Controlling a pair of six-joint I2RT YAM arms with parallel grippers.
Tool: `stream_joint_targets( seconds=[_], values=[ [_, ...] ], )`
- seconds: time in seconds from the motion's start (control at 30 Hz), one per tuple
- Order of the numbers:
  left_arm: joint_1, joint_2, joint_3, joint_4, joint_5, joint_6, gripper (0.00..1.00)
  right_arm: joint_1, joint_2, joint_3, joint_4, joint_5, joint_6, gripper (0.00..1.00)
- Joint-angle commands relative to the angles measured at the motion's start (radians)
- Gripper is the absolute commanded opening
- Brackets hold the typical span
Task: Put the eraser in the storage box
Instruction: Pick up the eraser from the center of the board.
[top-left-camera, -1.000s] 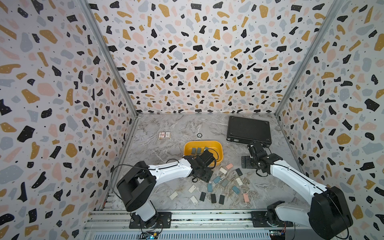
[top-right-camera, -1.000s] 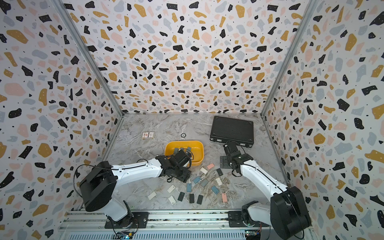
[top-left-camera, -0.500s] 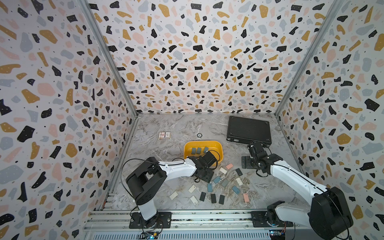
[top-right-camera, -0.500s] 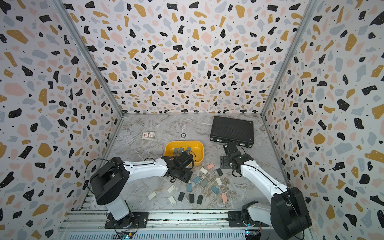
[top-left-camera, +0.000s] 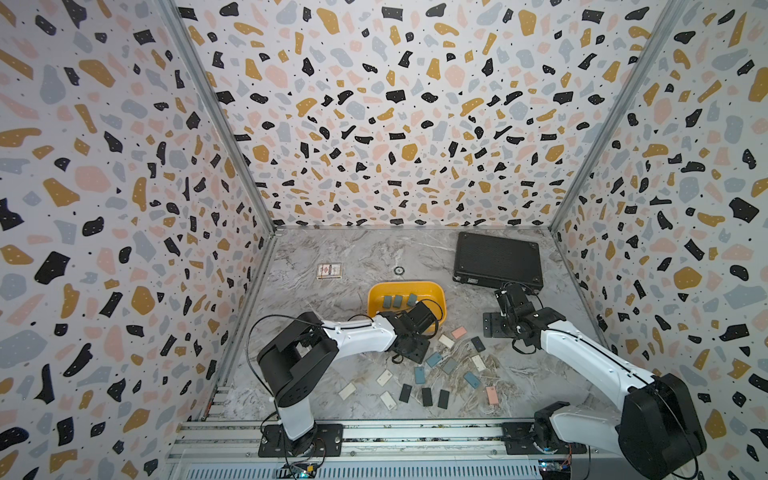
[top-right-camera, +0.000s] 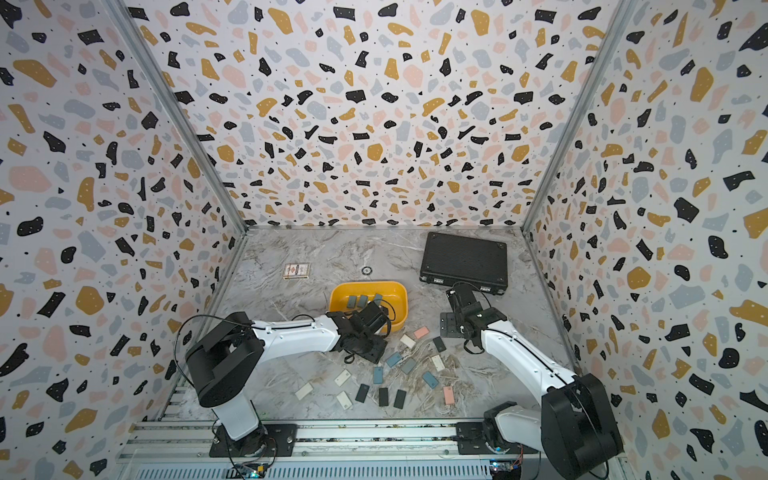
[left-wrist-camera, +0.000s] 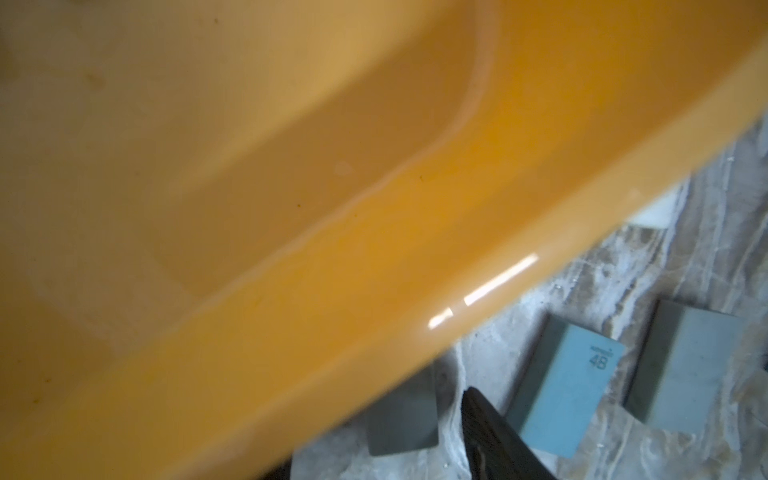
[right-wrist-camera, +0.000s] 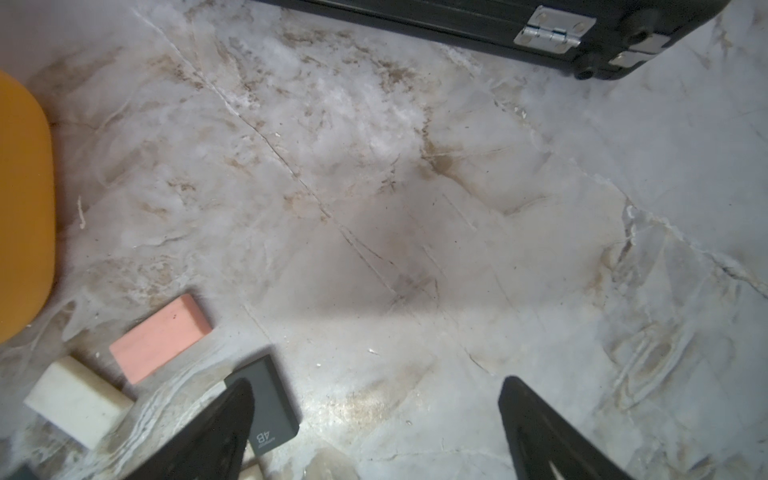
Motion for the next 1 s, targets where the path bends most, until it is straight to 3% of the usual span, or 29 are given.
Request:
stream_joint_targets(
  seconds=[0.0, 0.13, 0.63, 0.97],
  values=[
    [-0.009, 0.018, 0.034, -0.002, 0.007, -0.002, 0.60, 0.005, -0.024, -0.005, -0.023, 0.017, -0.005, 0.95],
    [-0.017, 0.027, 0.041, -0.007, 0.005, 0.001, 0.56, 0.005, -0.024, -0.007, -0.022, 0.017, -0.004, 0.95],
    [-0.037, 0.012, 0.034, -0.037, -0.027, 0.002, 0.22, 0.005, -0.024, -0.010, -0.022, 0.019, -0.004, 0.95],
    [-0.037, -0.055, 0.035, -0.092, -0.086, 0.010, 0.19, 0.005, -0.023, -0.010, -0.018, 0.017, -0.002, 0.95]
  ],
)
